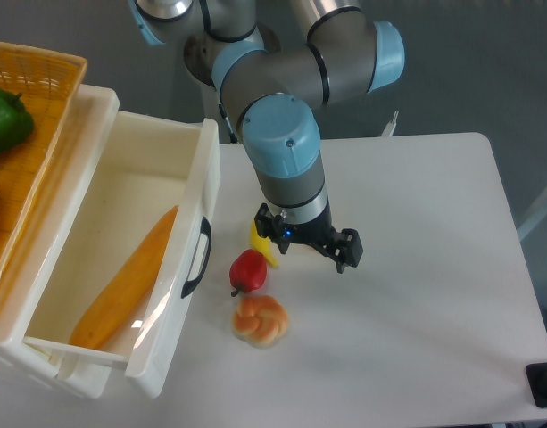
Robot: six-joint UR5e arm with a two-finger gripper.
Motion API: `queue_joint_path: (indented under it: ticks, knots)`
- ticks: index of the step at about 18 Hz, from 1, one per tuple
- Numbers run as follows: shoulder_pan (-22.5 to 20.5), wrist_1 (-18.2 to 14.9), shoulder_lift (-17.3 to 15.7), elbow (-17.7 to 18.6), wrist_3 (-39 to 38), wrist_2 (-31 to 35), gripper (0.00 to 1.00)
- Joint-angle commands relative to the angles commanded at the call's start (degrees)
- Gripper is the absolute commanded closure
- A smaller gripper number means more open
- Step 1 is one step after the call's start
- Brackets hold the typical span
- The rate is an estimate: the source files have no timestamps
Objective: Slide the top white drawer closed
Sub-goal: 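Raise the gripper slightly and move it toward the open drawer front, then lower the gripper beside the drawer front near its black handle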
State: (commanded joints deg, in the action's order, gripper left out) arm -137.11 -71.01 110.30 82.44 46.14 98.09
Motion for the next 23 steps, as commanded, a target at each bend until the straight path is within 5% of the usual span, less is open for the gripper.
queue_joint_path:
  ticks: [15,23]
  knots:
    - [2.2,0.26,-0.44,4.22,-0.09,0.17,0.0]
    - [2.64,0.53,2.37,3.34,-4.47,-1.23,0.0]
